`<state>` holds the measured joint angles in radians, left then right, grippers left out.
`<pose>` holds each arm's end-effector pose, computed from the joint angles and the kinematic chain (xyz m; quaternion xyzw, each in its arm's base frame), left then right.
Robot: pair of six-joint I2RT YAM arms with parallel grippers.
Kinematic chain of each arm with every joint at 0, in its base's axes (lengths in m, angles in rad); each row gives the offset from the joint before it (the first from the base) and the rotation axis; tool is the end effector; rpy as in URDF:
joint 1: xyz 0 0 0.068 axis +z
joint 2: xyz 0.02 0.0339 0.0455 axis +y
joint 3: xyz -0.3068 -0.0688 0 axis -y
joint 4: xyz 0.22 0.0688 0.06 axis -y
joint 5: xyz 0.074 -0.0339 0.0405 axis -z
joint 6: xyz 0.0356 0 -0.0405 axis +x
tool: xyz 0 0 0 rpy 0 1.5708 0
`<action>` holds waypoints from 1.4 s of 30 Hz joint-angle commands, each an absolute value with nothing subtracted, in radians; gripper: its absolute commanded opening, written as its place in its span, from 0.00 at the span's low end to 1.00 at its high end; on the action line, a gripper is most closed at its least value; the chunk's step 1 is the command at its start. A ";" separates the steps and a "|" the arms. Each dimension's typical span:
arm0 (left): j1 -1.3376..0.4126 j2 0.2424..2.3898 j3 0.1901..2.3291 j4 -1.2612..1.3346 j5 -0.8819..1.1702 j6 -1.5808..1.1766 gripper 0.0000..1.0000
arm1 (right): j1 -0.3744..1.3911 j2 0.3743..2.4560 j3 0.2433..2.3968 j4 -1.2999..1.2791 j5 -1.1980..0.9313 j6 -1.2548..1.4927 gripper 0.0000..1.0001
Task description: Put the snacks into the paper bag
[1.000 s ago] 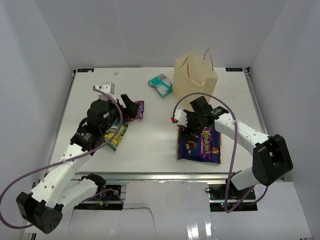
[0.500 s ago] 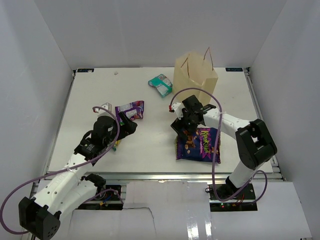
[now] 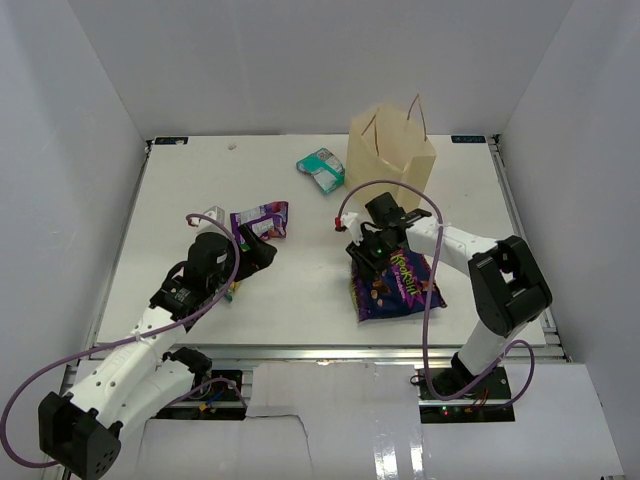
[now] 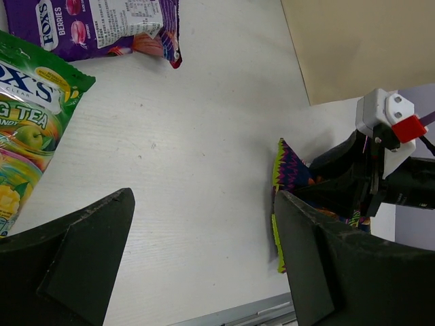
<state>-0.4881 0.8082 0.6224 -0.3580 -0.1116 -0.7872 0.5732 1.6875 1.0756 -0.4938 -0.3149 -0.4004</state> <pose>0.1158 -0.0570 0.2971 -0.1567 0.8559 -0.2529 0.4230 0.2617 0.1821 0.2446 -0.4815 0.8325 0.1717 0.2136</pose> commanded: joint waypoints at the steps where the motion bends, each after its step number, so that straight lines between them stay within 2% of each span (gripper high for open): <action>1: -0.485 0.802 0.618 -0.331 -0.094 -0.795 0.94 | 0.589 1.651 1.052 -0.633 -0.468 -0.554 0.08; 6: -0.485 0.805 0.621 -0.316 -0.078 -0.787 0.94 | 0.588 1.482 1.133 -0.713 -0.705 -0.735 0.08; 10: -0.485 0.813 0.626 -0.308 -0.071 -0.779 0.94 | 0.588 1.391 1.213 -0.713 -0.785 -0.785 0.08; 13: -0.485 0.815 0.626 -0.301 -0.066 -0.778 0.94 | 0.584 1.374 1.290 -0.707 -0.836 -0.758 0.08; 19: -0.485 0.813 0.634 -0.298 -0.064 -0.764 0.94 | 0.575 1.356 1.434 -0.533 -0.885 -0.548 0.08; 21: -0.485 0.816 0.635 -0.290 -0.067 -0.761 0.94 | 0.571 1.373 1.511 -0.483 -0.888 -0.454 0.08; 24: -0.485 0.828 0.641 -0.284 -0.060 -0.755 0.94 | 0.549 1.431 1.734 -0.393 -0.890 -0.321 0.08; 30: -0.485 0.851 0.655 -0.279 -0.054 -0.742 0.94 | 0.410 1.618 2.182 -0.105 -0.902 -0.005 0.08; 33: -0.485 0.845 0.649 -0.278 -0.058 -0.745 0.94 | 0.316 1.696 2.288 0.061 -0.871 0.155 0.08; 42: -0.485 0.873 0.657 -0.267 -0.054 -0.733 0.94 | 0.195 1.870 2.397 0.340 -0.870 0.176 0.08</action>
<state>-0.4881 0.8612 0.6216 -0.2897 -0.0628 -0.7521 0.2165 1.8427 2.3207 0.0792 -0.8742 0.1349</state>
